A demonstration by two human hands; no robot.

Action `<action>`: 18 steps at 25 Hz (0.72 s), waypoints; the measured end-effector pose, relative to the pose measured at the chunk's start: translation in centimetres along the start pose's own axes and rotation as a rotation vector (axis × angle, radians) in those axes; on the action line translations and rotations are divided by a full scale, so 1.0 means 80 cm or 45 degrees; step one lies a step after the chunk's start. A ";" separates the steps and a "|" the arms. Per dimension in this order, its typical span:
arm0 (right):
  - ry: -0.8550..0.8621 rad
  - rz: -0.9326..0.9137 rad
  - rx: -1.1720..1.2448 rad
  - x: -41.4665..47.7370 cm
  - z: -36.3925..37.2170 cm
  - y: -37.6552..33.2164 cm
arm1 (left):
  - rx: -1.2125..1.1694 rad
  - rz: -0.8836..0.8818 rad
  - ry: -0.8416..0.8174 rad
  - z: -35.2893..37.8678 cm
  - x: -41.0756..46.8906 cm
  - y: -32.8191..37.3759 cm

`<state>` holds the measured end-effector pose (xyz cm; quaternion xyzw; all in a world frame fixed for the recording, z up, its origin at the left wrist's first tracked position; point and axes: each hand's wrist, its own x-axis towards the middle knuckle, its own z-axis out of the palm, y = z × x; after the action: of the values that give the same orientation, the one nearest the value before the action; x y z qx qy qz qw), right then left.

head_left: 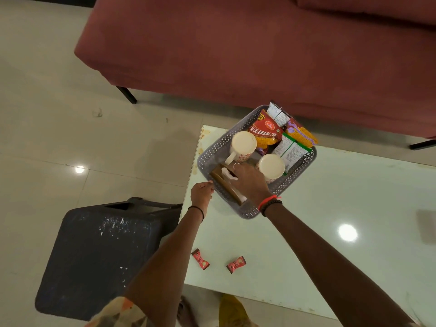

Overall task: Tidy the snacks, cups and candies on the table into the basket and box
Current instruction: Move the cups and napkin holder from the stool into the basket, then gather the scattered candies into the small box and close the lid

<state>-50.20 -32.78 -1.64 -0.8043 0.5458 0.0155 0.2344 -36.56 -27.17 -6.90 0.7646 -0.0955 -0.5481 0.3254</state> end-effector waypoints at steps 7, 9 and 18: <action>0.499 0.559 0.382 0.063 -0.112 0.131 | -0.301 -0.355 -0.095 0.008 0.015 0.022; 0.570 0.706 0.455 0.084 -0.130 0.175 | -0.334 -0.396 -0.111 0.007 0.019 0.025; -0.097 0.719 0.607 0.135 -0.149 0.206 | -0.420 -0.418 -0.106 0.019 0.027 0.017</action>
<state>-63.18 -51.74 0.03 -0.5437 0.7254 -0.0180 0.4217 -36.82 -29.91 -8.02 0.6830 0.1077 -0.6329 0.3483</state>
